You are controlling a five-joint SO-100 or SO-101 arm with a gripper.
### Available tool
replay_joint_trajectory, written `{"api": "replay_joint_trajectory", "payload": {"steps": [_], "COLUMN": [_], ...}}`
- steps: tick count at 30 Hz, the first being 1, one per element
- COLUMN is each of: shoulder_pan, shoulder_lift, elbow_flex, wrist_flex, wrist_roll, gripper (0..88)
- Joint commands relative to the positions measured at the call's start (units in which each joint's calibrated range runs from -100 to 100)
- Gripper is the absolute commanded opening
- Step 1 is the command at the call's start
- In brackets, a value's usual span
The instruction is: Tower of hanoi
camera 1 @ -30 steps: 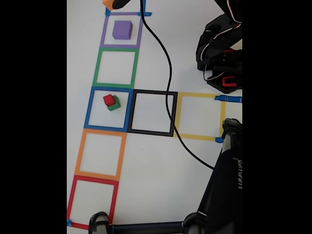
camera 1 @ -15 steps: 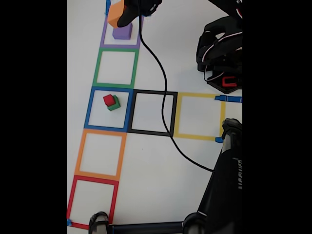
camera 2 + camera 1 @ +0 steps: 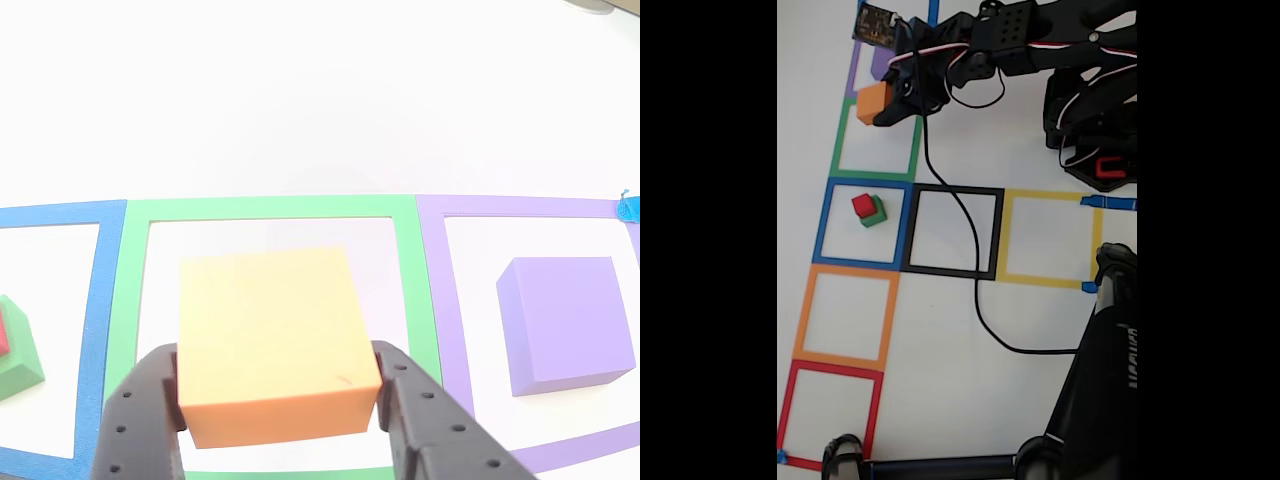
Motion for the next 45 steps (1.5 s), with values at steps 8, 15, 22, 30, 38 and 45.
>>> {"api": "replay_joint_trajectory", "payload": {"steps": [8,15,22,30,38,45], "shoulder_pan": [-0.07,-0.07,0.7,1.18,1.75,2.23], "shoulder_lift": [21.49,38.93,51.85,57.75,59.44,58.71], "elbow_flex": [11.49,9.39,4.39,3.49,3.39,3.49], "wrist_flex": [-40.24,-57.65,-66.64,-71.66,-73.6,-74.57], "wrist_roll": [0.36,0.36,0.36,0.36,0.36,0.36], "gripper": [9.6,9.5,9.6,11.0,23.8,29.0]}}
